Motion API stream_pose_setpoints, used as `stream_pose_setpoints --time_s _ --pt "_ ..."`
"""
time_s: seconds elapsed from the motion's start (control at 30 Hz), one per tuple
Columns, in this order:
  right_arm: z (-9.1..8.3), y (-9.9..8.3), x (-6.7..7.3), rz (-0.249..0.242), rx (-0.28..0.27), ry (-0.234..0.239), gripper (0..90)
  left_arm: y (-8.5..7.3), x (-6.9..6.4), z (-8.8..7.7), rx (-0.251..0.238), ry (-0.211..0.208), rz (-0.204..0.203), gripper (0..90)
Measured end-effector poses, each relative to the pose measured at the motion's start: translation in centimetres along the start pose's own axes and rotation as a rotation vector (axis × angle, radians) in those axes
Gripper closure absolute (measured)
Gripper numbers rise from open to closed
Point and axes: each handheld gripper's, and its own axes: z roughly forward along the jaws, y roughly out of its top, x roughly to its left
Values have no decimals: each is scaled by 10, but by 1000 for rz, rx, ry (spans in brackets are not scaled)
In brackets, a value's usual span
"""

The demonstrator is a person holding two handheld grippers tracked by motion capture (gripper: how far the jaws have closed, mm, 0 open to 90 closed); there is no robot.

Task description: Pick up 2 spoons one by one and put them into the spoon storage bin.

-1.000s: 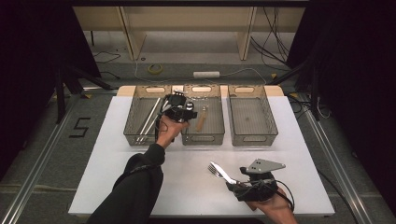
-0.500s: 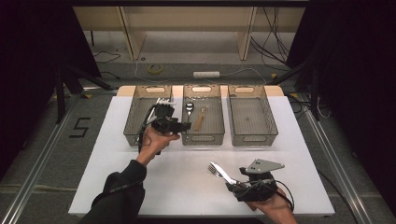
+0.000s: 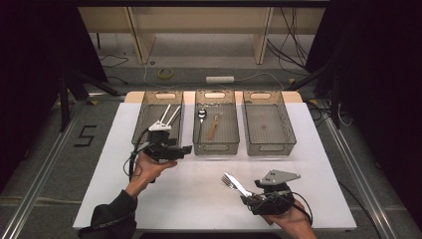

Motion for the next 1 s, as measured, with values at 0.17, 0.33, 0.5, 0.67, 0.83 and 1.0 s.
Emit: stream_pose_setpoints --time_s 0.17,0.33,0.5,0.67,0.83,1.0 --pt "1 0 -1 5 42 -3 302 -8 -3 -9 -26 -18 30 254" --pt "3 1 -2 -1 102 -13 302 -17 -4 -21 -54 -24 43 247" --pt "1 5 -3 4 135 -11 306 -30 -2 -32 -71 -38 49 236" --pt "1 7 -5 -9 177 -21 306 -40 0 -42 -105 -39 53 234" --pt "4 7 -5 -9 218 -16 305 -47 -2 -49 -126 -27 63 227" --pt "6 6 -8 7 261 -4 301 -52 -8 -54 -125 -34 97 212"
